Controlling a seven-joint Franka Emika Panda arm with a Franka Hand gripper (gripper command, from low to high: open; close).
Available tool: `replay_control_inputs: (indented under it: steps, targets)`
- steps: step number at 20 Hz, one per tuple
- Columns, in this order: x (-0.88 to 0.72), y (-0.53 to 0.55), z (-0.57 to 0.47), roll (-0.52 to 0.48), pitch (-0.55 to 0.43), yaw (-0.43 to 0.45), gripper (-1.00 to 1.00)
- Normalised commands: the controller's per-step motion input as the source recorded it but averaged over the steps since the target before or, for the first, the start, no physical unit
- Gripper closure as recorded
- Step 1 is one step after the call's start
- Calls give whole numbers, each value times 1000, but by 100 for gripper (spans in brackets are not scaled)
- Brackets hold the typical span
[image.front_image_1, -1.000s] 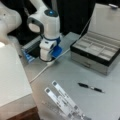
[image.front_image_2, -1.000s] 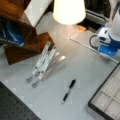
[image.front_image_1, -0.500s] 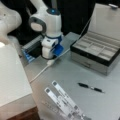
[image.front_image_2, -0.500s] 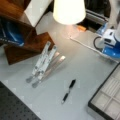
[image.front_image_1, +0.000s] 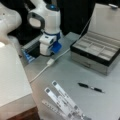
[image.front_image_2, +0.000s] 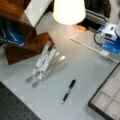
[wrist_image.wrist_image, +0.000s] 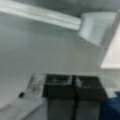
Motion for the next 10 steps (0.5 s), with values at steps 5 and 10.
replay_control_inputs:
  steps: [5, 10]
  targets:
    - [-479, -215, -7, 205, -236, 5, 100]
    - [-391, -249, -343, 238, -255, 41, 100]
